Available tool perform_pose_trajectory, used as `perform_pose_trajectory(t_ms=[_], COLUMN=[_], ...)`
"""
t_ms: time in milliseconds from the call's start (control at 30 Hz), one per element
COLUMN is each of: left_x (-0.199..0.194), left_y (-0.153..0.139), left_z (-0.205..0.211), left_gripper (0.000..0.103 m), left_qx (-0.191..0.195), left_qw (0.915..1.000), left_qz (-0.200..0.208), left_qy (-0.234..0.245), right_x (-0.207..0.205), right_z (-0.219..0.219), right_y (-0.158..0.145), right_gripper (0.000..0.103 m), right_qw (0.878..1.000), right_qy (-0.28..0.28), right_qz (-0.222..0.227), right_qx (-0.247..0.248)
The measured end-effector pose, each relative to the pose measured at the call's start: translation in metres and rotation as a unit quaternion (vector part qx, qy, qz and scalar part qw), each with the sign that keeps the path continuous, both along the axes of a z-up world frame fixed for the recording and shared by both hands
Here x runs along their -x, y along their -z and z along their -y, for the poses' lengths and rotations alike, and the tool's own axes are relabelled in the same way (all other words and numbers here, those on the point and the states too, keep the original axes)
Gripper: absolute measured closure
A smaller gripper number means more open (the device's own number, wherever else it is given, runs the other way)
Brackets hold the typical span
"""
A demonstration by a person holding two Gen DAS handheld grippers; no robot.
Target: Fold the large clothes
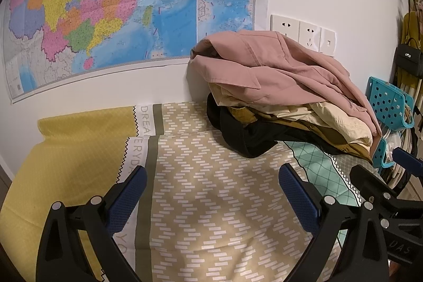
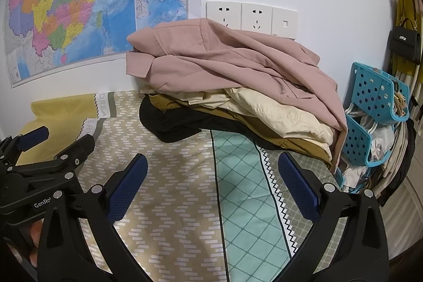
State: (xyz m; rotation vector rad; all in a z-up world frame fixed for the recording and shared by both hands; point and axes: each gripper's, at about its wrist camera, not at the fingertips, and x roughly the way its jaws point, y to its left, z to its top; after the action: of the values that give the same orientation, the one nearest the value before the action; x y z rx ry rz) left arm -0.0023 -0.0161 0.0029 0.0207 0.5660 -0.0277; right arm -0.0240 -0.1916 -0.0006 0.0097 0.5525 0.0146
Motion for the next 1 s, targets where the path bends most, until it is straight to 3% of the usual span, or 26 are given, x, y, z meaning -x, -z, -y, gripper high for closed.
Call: perform_pose_trajectory(t_ms=[1000], left_x=[-0.012], left_y=[0.004], left_z=[0.002], left_gripper=[0.007], left_qx=[0.005], left_qw=[0.9999], left_qz=[-0.006], left_qy=[0.007], right_x=[-0.010], right_z=[0.001], right_y=[-0.002], right_gripper=[0.005], right_qw=[1.000], right_qy=[-0.002], right_qz=[-0.002], right_qx=[0.017])
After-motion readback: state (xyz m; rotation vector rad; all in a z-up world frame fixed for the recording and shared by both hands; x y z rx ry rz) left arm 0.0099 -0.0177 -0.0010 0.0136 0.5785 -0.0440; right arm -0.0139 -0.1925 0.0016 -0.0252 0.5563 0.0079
